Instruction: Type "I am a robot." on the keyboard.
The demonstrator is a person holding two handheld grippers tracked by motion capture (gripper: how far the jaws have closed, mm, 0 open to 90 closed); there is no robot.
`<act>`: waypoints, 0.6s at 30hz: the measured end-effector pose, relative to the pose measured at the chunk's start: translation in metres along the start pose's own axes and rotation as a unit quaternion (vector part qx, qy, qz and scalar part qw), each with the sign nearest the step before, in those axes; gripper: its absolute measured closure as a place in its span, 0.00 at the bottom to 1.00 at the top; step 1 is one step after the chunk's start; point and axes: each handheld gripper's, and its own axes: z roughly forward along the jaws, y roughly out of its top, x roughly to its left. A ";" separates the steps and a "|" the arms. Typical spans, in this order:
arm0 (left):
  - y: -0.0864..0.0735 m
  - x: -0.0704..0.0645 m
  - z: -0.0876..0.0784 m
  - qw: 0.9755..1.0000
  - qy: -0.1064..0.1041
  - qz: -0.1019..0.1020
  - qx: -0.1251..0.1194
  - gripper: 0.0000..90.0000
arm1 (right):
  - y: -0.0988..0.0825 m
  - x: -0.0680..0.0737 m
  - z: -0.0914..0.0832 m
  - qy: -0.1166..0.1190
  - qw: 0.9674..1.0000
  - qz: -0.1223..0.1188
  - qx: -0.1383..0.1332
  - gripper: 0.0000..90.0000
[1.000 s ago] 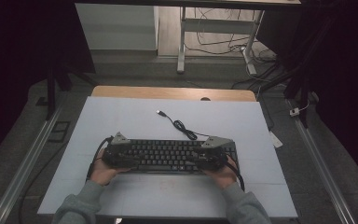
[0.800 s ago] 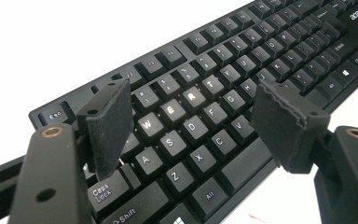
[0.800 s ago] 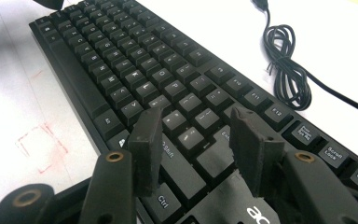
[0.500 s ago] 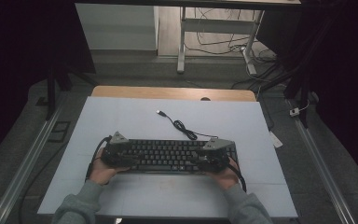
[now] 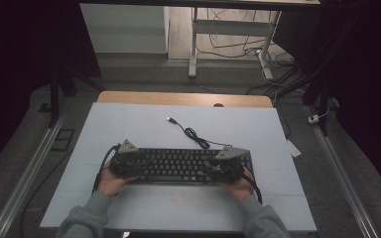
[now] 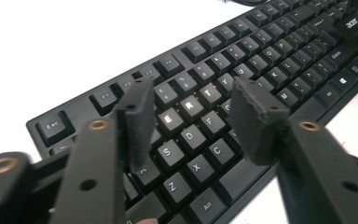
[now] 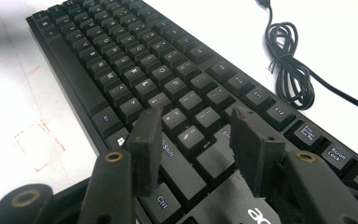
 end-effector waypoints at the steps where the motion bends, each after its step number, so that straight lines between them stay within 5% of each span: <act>1: 0.000 0.000 0.000 1.000 -0.001 0.000 -0.001 0.63 | 0.000 0.000 0.000 0.000 1.000 0.000 0.001 0.60; 9: 0.003 -0.001 0.004 1.000 0.000 0.007 -0.003 0.97 | 0.000 0.000 0.001 0.000 1.000 -0.001 0.006 0.60; 18: 0.010 -0.007 0.018 1.000 -0.006 0.012 -0.003 0.99 | 0.000 0.001 0.002 -0.002 1.000 -0.002 0.009 0.60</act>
